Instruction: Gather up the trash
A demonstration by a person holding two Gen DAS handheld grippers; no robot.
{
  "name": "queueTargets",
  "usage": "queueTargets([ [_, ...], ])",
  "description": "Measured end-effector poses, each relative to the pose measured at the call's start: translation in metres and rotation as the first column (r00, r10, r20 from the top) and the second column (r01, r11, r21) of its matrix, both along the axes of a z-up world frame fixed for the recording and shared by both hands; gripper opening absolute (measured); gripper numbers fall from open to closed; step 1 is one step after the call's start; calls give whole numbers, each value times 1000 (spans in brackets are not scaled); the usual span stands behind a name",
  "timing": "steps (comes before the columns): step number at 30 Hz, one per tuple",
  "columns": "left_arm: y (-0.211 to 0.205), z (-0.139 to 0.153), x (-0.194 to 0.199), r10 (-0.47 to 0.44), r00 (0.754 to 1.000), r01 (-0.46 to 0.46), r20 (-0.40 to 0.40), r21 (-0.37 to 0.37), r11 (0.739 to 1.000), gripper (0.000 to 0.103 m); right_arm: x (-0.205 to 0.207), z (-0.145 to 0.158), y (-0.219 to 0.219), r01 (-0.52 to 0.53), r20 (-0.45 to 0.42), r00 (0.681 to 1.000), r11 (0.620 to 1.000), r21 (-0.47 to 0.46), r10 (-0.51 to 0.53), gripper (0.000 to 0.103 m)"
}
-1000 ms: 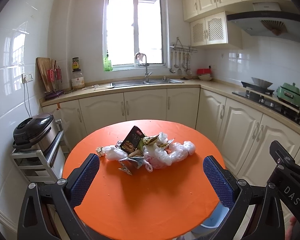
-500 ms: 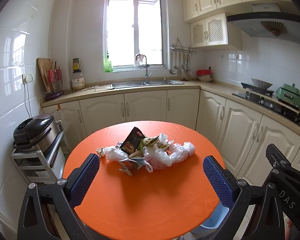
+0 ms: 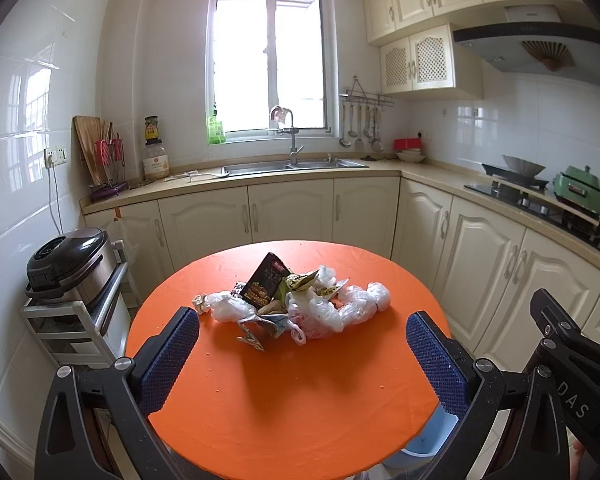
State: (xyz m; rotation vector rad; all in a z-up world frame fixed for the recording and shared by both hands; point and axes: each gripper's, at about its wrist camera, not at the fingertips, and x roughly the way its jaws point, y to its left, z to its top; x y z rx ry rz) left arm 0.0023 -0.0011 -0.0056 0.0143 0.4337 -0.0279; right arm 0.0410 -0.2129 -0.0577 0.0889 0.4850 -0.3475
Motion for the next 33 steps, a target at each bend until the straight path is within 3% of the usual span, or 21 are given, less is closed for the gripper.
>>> queueTargets([
  [18, 7, -3, 24, -51, 998, 51, -41, -4, 999, 102, 7, -3, -5, 35, -33, 999, 999, 31, -34, 103],
  [33, 63, -11, 81, -48, 989, 42, -143, -46, 998, 102, 44, -11, 37, 32, -132, 991, 999, 25, -28, 103],
])
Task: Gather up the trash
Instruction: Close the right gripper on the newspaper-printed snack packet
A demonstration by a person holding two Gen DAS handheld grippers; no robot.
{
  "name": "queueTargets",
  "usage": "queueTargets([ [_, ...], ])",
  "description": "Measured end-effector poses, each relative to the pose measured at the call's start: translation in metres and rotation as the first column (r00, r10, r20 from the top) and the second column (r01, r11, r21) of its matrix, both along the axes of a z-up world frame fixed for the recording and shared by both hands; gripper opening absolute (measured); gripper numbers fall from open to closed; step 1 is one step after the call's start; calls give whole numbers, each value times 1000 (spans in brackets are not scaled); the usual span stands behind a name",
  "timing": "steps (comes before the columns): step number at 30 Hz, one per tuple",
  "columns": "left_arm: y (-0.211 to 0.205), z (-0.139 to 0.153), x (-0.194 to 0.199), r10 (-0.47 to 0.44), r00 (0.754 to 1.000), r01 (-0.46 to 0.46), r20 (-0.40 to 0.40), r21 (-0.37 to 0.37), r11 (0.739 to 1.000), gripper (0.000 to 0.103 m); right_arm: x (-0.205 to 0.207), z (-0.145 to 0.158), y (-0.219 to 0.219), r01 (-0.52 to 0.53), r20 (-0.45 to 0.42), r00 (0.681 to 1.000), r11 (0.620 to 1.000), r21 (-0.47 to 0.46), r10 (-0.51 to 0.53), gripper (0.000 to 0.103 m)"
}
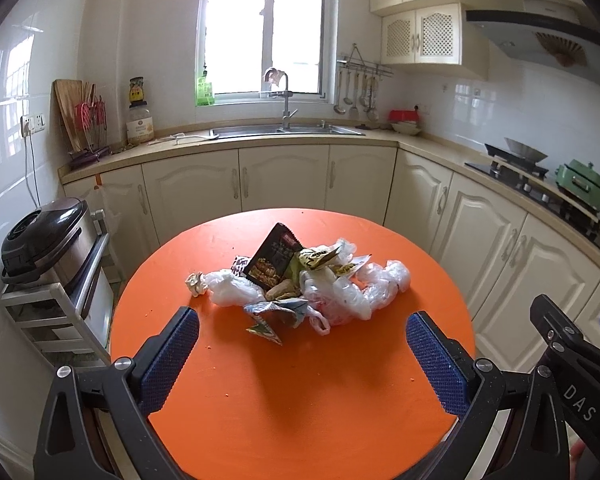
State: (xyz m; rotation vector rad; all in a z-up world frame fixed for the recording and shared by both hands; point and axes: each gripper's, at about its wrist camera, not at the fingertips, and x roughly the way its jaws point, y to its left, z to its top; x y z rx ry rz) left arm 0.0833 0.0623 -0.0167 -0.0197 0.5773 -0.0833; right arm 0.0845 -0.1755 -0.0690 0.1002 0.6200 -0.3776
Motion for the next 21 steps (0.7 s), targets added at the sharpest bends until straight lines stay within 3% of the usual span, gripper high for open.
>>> queueTargets([
  [10, 51, -19, 39, 32, 993, -33, -116, -11, 999, 102, 36, -22, 49, -45, -107, 993, 999, -10, 44, 103],
  [21, 107, -39, 73, 91, 963, -103, -253, -34, 994, 102, 79, -64, 87, -142, -247, 956, 987, 74, 156, 103],
])
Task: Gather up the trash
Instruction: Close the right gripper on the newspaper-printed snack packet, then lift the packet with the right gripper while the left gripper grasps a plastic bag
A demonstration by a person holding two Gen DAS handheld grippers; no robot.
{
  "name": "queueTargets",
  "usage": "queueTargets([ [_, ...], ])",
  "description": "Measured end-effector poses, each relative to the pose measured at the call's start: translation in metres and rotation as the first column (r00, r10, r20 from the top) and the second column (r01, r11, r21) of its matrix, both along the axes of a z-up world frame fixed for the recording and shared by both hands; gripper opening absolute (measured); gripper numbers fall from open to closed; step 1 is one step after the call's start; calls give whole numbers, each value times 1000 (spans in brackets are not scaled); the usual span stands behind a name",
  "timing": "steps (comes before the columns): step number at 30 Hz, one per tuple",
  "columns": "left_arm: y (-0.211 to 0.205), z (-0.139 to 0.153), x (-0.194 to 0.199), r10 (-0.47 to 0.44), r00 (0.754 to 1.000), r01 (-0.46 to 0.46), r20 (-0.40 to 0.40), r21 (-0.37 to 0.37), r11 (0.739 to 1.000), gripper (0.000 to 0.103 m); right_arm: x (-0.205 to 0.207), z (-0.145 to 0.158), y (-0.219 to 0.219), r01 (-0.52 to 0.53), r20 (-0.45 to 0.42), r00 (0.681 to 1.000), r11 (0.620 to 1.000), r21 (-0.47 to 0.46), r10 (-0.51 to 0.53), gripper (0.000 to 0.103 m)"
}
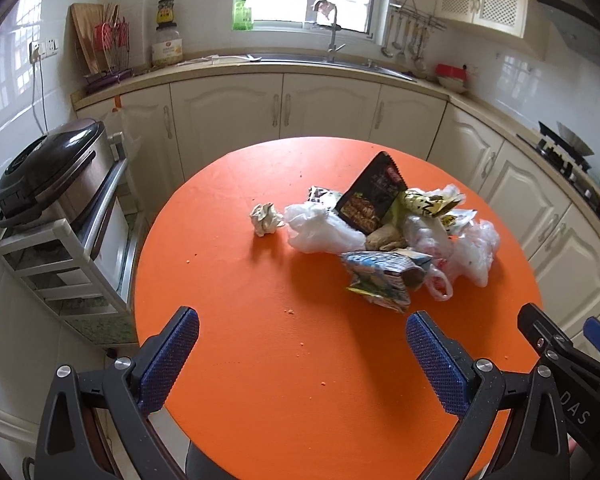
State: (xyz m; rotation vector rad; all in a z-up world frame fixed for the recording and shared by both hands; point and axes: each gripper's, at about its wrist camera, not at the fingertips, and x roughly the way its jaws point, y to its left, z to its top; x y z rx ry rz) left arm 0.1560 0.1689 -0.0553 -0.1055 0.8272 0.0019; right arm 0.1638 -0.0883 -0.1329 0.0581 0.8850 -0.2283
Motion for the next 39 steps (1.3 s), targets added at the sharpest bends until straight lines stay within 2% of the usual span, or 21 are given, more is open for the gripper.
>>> queueTargets([
  [5, 26, -2, 7, 62, 998, -62, -10, -16, 998, 102, 18, -13, 20, -84, -43, 995, 995, 57, 87, 103],
  [8, 39, -4, 9, 95, 995, -96, -13, -11, 995, 102, 29, -16, 28, -118, -56, 990, 984, 135, 127, 103],
  [12, 56, -9, 14, 156, 987, -156, -32, 5, 988, 102, 46, -24, 46, -188, -75, 974, 945, 267, 215, 103],
  [19, 85, -25, 20, 248, 965, -249, -84, 1, 969, 102, 80, -51, 81, -204, -158, 951, 923, 326, 266, 103],
  [25, 92, -35, 32, 269, 957, -272, -107, -14, 962, 102, 109, -70, 97, -209, -179, 945, 927, 311, 273, 103],
  [26, 92, -37, 33, 269, 957, -272, -112, -16, 962, 102, 112, -71, 98, -212, -175, 945, 926, 313, 276, 102],
  [28, 93, -40, 38, 267, 956, -271, -122, -23, 962, 102, 117, -75, 99, -224, -162, 944, 917, 330, 289, 86],
  [29, 93, -42, 43, 263, 957, -268, -126, -29, 963, 102, 118, -76, 99, -222, -160, 945, 916, 333, 287, 67],
  [30, 92, -43, 45, 257, 958, -263, -131, -31, 964, 102, 119, -76, 99, -222, -158, 946, 919, 326, 284, 63],
  [34, 83, -44, 51, 219, 967, -224, -127, -32, 974, 102, 113, -73, 98, -267, -125, 939, 907, 325, 321, 63],
  [39, 66, -37, 52, 174, 979, -178, -106, -25, 984, 102, 89, -50, 88, -310, -48, 939, 899, 309, 341, 63],
])
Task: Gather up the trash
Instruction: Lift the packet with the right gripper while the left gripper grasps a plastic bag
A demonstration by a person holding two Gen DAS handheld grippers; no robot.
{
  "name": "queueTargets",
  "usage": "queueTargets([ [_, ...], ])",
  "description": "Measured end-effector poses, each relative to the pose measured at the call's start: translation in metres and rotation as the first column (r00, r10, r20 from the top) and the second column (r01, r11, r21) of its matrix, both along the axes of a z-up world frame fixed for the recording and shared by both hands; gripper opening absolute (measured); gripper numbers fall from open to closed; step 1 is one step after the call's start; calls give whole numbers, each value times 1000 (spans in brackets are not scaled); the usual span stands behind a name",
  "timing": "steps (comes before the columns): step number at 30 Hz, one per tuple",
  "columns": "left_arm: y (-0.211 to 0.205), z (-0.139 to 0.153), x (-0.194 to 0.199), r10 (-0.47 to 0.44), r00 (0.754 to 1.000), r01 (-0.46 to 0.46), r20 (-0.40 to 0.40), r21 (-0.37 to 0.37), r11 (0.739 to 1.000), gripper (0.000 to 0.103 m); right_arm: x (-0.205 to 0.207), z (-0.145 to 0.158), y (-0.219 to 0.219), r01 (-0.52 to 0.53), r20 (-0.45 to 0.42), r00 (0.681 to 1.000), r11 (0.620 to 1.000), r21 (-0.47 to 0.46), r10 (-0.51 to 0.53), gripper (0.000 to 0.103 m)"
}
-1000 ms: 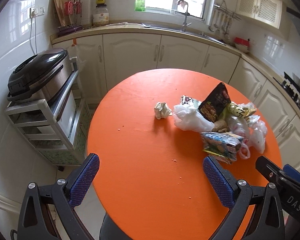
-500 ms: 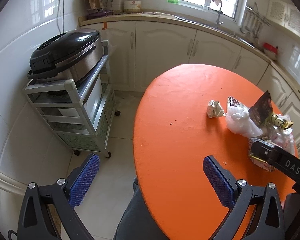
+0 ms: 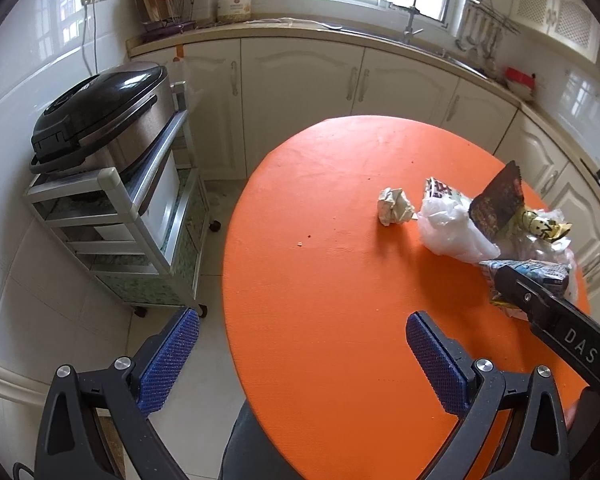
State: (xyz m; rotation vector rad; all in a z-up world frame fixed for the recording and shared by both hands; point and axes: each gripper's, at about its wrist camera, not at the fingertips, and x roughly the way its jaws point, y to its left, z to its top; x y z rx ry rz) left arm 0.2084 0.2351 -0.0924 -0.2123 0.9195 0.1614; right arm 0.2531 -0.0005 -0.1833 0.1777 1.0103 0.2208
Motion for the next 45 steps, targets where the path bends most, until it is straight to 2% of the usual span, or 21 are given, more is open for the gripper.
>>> queueTargets([
  [5, -23, 16, 2, -60, 997, 60, 40, 4, 998, 102, -22, 28, -22, 35, 75, 997, 999, 17, -36, 63],
  [12, -58, 36, 24, -147, 985, 147, 88, 4, 989, 102, -47, 71, -69, 146, 205, 968, 989, 4, -144, 63],
  [16, -70, 31, 51, -141, 989, 141, 43, -13, 990, 102, -48, 77, -95, 208, 226, 953, 978, -6, -202, 63],
  [23, -82, 11, 96, -109, 992, 109, -60, -6, 994, 100, -31, 65, -124, 224, 207, 953, 975, 1, -219, 63],
  [27, -87, -3, 115, -84, 991, 87, -101, 25, 996, 88, -13, 55, -132, 207, 189, 960, 978, 28, -208, 64],
  [29, -89, -14, 126, -98, 986, 100, -137, 4, 995, 79, -5, 49, -134, 205, 179, 962, 978, 26, -206, 64],
  [30, -89, -18, 130, -108, 983, 107, -148, -17, 994, 79, -1, 46, -136, 203, 173, 963, 979, 26, -205, 64],
  [33, -90, -23, 136, -127, 982, 122, -140, -41, 992, 71, 6, 38, -136, 195, 154, 968, 980, 30, -198, 64],
  [35, -90, -25, 138, -172, 977, 161, -129, -93, 983, 52, 11, 32, -135, 195, 139, 970, 980, 29, -197, 64],
  [38, -89, -20, 133, -183, 976, 176, -117, -69, 982, 46, 15, 27, -137, 203, 114, 972, 979, 27, -205, 63],
  [45, -91, 3, 104, -190, 980, 188, -60, -35, 982, 44, 0, 37, -142, 233, 121, 965, 972, 26, -234, 63],
])
